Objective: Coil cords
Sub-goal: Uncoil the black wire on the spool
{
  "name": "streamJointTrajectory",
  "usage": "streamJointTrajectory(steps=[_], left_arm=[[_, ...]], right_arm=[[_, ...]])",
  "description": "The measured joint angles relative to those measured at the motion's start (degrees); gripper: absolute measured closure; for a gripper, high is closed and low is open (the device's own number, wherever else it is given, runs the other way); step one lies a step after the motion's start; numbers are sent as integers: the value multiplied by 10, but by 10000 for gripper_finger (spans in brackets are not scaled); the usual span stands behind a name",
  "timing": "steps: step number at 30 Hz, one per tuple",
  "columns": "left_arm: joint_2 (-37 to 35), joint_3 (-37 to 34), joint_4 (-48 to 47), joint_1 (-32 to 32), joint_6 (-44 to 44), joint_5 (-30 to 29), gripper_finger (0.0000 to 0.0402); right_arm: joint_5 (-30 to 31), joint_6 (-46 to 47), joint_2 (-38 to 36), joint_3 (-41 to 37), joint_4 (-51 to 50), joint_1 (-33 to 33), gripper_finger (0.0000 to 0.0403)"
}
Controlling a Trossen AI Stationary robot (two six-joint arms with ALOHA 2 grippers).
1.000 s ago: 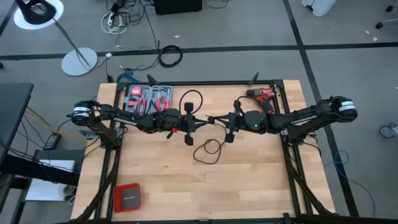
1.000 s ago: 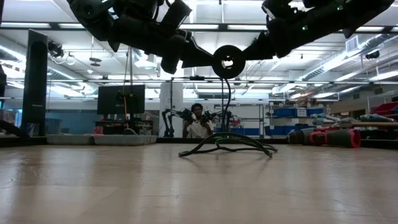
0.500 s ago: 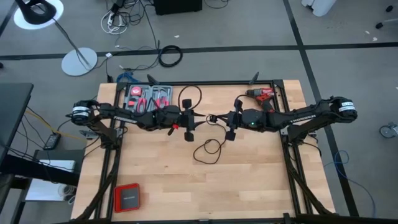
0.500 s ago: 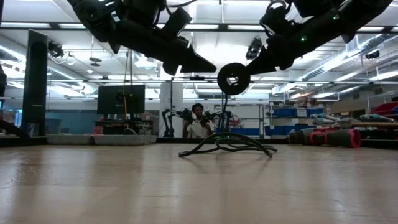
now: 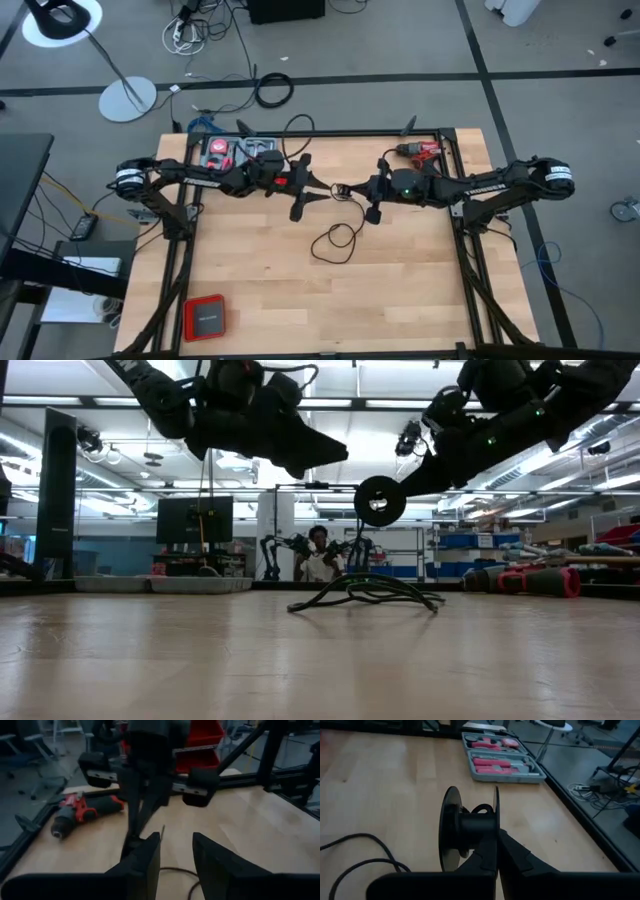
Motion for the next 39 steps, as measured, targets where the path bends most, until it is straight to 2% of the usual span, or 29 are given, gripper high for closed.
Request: streamJointTrajectory(steps=[13, 19, 23, 26, 28, 33, 39], left_arm=[[0, 0, 14, -1, -11, 60, 285], [0, 0, 87, -13, -47, 99, 285], [0, 0, 190, -41, -88, 113, 285], [0, 0, 252, -59, -134, 96, 285], [0, 0, 260, -61, -175, 60, 285], [0, 0, 210, -49, -237, -13, 285], [-15, 8, 141, -35, -235, -14, 290]], right_arm=[[-19, 23, -28, 0, -9, -12, 403], [-50, 55, -57, 0, -6, -13, 403], [-71, 69, -73, 0, 0, -13, 403], [-79, 75, -76, 0, -5, -15, 403], [-81, 90, -76, 0, -9, -15, 403], [-78, 107, -77, 0, -17, -14, 403], [-76, 125, -100, 0, -43, -14, 403]])
